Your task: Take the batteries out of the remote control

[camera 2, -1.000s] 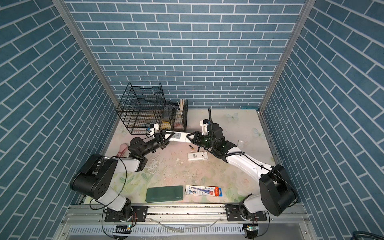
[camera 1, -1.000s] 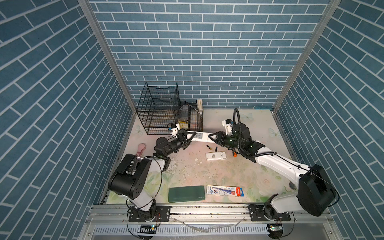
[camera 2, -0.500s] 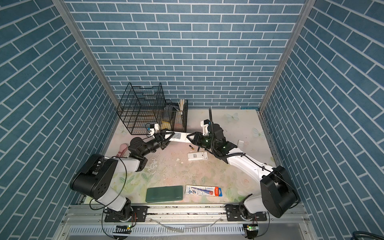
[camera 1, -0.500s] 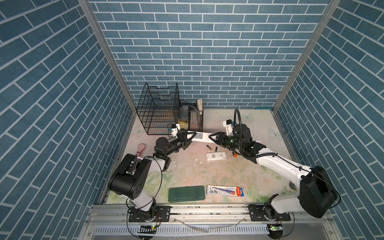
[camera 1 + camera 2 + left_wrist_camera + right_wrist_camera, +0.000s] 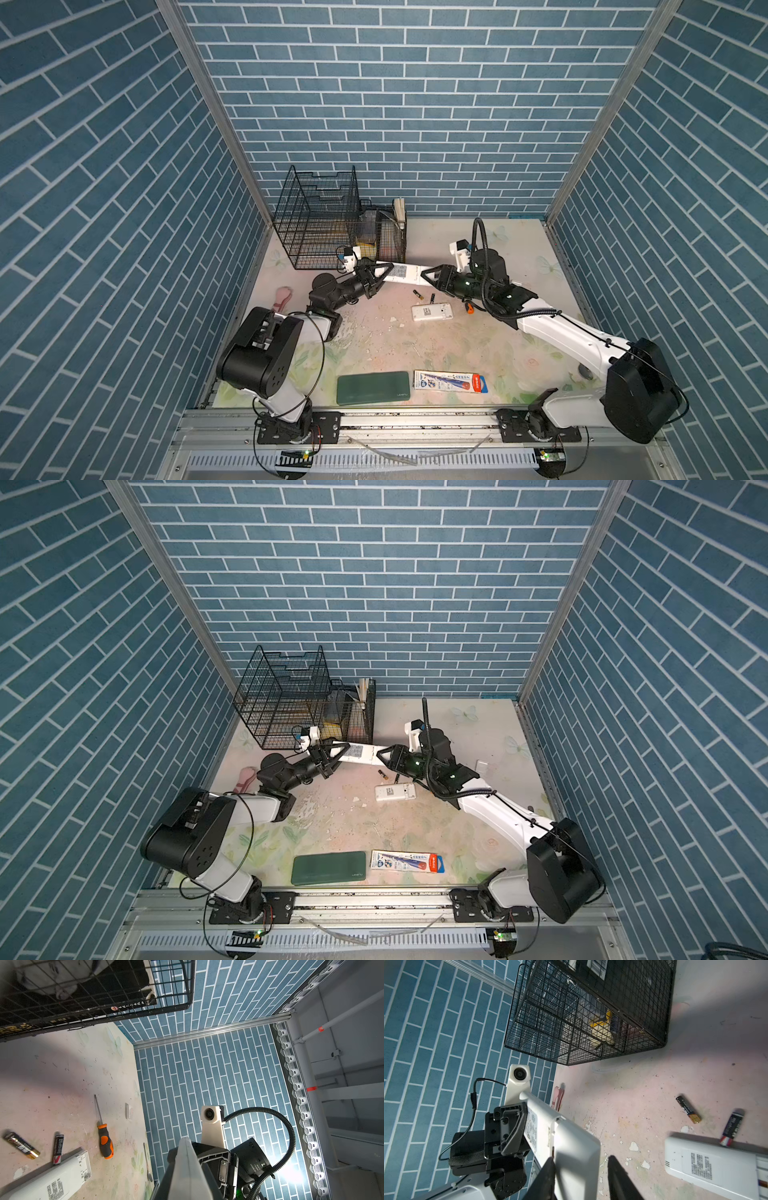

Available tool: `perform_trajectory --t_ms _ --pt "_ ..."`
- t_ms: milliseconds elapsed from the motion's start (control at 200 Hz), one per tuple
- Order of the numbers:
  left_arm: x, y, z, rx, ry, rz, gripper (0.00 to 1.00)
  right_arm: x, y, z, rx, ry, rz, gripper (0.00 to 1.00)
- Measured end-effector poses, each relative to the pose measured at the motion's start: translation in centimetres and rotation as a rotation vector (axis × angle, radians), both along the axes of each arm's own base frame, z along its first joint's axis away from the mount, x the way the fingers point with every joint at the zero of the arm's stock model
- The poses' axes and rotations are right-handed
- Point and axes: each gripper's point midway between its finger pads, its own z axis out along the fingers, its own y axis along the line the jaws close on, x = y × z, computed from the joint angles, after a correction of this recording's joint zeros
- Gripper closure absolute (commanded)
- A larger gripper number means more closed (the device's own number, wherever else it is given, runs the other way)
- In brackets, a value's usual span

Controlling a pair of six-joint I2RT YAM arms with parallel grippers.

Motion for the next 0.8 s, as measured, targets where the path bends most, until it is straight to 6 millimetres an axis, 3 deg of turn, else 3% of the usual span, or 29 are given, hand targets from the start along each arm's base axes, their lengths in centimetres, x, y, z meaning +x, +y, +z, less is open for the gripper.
perform_trajectory --t_ms 795 --pt "0.3 -0.2 -1.2 0.01 0.026 -0.008 1.0 -0.2 -1.2 -0.5 -0.001 0.019 -0.014 0.69"
